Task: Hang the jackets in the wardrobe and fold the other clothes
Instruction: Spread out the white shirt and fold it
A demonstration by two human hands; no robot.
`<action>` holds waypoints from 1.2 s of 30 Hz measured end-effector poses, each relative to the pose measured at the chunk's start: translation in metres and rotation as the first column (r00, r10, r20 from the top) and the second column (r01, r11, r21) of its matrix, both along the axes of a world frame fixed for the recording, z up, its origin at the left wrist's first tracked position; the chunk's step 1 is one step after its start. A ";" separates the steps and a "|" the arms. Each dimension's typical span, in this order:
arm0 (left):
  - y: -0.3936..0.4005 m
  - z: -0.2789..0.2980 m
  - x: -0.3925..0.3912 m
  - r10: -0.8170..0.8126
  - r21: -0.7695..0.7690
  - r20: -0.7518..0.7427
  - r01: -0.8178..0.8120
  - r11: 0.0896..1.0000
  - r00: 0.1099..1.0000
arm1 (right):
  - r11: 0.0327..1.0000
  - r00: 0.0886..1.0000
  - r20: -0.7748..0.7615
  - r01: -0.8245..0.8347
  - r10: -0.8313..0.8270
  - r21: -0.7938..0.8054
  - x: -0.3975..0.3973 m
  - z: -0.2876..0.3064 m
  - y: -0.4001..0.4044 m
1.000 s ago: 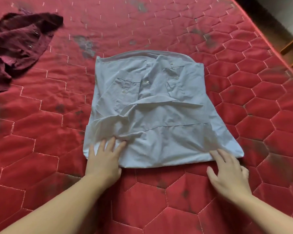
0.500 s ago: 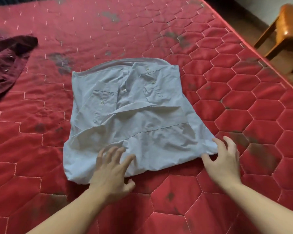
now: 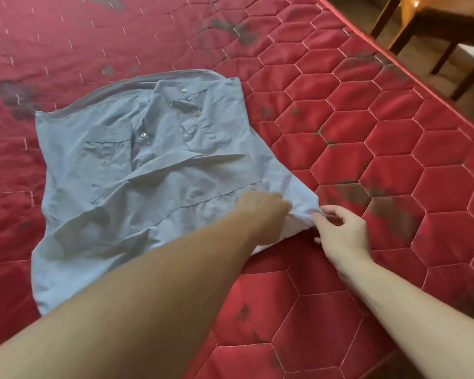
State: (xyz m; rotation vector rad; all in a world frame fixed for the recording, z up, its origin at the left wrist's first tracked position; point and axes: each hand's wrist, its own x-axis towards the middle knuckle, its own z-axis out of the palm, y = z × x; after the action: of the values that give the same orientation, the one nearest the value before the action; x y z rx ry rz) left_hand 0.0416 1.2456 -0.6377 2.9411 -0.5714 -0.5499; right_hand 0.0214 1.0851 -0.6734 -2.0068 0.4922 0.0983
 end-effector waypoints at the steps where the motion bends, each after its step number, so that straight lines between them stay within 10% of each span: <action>1: 0.002 0.003 -0.001 -0.024 0.016 0.045 0.023 1.000 0.999 | 1.000 1.000 0.016 -0.008 0.007 0.018 0.003 0.002 0.000; 7: 0.020 0.005 -0.038 -0.047 -0.322 0.349 0.167 0.932 0.936 | 0.930 0.942 0.070 -0.335 0.328 0.148 0.017 0.025 0.032; 12: 0.038 0.003 -0.049 -0.009 -0.416 0.456 0.223 0.882 0.890 | 0.644 0.623 -0.216 -0.764 0.752 0.037 0.022 0.042 0.037; 19: 0.041 -0.009 -0.042 0.211 -0.388 0.148 -0.140 0.911 0.966 | 0.425 0.418 -0.507 -0.898 0.753 -0.110 0.019 0.029 0.025; 23: 0.051 -0.023 -0.048 0.087 -0.354 -0.052 -0.100 0.930 0.995 | 0.478 0.409 -0.591 -0.877 0.695 -0.043 0.039 0.040 0.034; 28: 0.086 -0.011 -0.028 0.264 -0.228 0.018 -0.253 0.940 0.964 | 0.621 0.622 -0.521 -0.756 0.585 -0.205 0.091 0.060 0.051; 36: 0.156 -0.020 0.022 0.176 -0.264 -0.142 -0.209 0.942 0.974 | 0.503 0.672 -0.237 -0.703 0.701 -0.503 0.227 0.045 0.160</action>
State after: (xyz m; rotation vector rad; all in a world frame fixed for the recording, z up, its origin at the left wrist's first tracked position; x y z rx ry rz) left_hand 0.0640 1.4019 -0.6582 2.6403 -0.3120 -0.5638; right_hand 0.2483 1.2451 -0.6289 -2.6906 -0.4172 0.5181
